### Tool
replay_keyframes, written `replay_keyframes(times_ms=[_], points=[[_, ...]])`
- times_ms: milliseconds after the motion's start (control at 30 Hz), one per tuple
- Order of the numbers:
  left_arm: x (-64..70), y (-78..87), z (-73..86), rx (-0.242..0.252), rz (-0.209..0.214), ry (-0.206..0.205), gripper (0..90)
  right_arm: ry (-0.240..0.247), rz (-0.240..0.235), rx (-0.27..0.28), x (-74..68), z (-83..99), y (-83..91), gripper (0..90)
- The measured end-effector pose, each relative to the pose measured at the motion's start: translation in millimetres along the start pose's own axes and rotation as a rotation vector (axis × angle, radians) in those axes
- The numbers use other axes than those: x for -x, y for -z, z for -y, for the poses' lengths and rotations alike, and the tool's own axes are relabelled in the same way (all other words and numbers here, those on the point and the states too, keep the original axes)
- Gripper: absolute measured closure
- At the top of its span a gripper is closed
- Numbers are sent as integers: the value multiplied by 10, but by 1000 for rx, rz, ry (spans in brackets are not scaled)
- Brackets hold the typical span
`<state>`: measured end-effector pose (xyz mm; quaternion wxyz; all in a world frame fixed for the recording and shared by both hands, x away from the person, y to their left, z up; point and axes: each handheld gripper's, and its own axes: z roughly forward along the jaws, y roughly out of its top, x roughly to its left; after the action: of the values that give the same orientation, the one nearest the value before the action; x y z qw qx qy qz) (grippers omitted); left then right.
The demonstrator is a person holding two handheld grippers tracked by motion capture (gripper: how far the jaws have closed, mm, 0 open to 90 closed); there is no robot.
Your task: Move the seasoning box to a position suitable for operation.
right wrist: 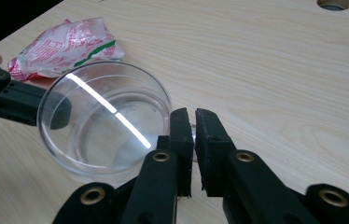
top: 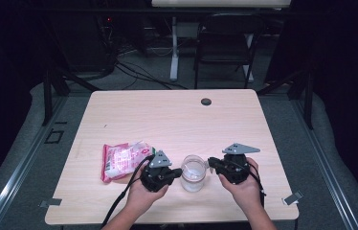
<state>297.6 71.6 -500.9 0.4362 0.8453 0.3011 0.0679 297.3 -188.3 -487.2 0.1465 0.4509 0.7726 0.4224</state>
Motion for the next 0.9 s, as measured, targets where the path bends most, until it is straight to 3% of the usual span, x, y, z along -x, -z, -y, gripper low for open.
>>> replay_keyframes(times_ms=[233,400,567,667,900], points=[[37,-3,-96,18,3,-18,900,64,-52,29,-104,6,146,736],[87,-31,-141,20,-15,-56,870,91,-76,38,-172,17,202,643],[93,-43,-167,30,-9,-42,830,118,-91,43,-219,31,223,557],[92,-33,-175,49,-3,-20,744,151,-107,42,-239,41,208,500],[82,15,-186,85,-24,4,617,223,-93,38,-318,58,154,460]])
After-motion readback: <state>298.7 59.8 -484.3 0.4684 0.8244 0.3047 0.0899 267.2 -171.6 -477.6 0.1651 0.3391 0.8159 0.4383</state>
